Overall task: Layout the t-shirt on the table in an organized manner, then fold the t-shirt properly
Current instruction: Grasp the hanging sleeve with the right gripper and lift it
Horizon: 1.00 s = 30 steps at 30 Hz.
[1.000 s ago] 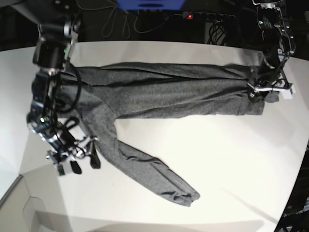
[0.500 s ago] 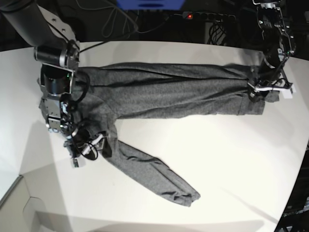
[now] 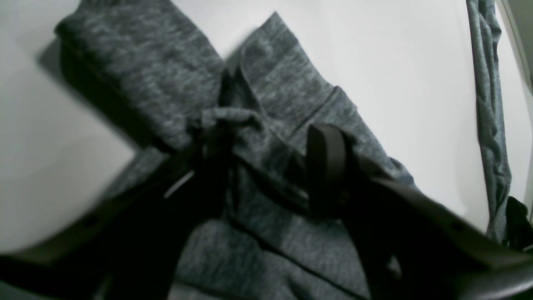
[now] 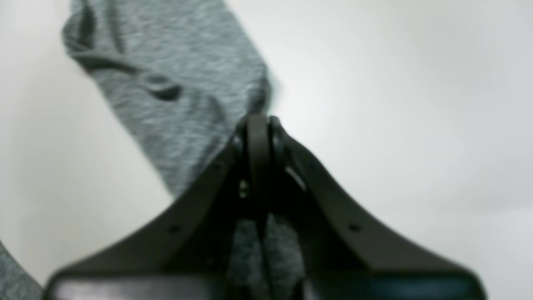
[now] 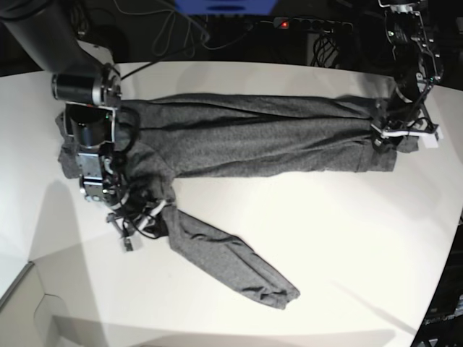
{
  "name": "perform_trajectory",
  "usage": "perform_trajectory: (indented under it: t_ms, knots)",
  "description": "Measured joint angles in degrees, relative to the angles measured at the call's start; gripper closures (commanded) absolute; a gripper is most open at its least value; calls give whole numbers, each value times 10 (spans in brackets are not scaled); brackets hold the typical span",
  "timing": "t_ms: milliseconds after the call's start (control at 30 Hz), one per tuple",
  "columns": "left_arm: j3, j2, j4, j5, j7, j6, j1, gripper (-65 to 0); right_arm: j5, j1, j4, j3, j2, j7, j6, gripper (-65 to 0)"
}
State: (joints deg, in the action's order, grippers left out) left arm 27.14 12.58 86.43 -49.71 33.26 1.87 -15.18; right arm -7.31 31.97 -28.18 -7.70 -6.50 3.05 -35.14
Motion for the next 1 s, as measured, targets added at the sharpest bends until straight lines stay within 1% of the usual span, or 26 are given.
perform_trajectory:
  t_ms: [67, 133, 267, 300, 433, 467, 500, 533, 600, 667, 700, 800, 867, 933, 1000]
  knots:
    - [0, -1, 20, 0, 0, 0, 0, -298, -6, -31, -66, 0, 4, -17, -1, 0]
    - [0, 1, 34, 0, -2, -1, 2, -298, -8, -71, -149, -1, 7, -23, 0, 0]
    - [0, -2, 66, 1, 2, 0, 2, -298, -8, -131, -325, 2, 31, -33, 3, 0]
    - [-1, -1, 76, -1, 3, 0, 2, -298, -1, -144, -370, 4, 36, -48, -3, 0]
    - [1, 2, 113, 1, -1, 0, -1, -298, -6, -214, -523, 0, 64, -103, -12, 0]
    - [1, 0, 118, -1, 0, 0, 0, -298, -6, -236, -557, 0, 68, -111, -28, 0]
    - [1, -3, 120, -10, -3, 0, -1, -298, -7, -263, -595, 1, 76, -115, -44, 0]
    - [1, -7, 120, -23, -2, 0, 1, -298, -4, -288, -624, 2, 83, -112, -47, 0]
    - [10, -16, 120, -68, 6, -2, 1, -298, -10, -335, -676, 2, 110, -117, -45, 0]
    - [27, -18, 120, -94, 3, -1, 1, -298, -9, -378, -724, 19, 130, -116, -46, 0]
    - [30, -15, 120, -101, 0, 0, 1, -298, -7, -397, -742, 33, 131, -113, -49, 0]
    - [31, -13, 120, -116, -2, 0, 3, -299, -7, -462, -766, 96, 130, -107, -43, 0]
    - [28, -24, 120, -119, -4, 0, 5, -299, -10, -499, -763, 128, 130, -114, -47, 0]
    - [25, -40, 120, -120, 1, 0, 9, -324, -9, -519, -754, 147, 129, -115, -51, 0]
    - [13, -49, 119, -120, -3, 0, 11, -379, -12, -519, -732, 161, 128, -116, -49, 0]
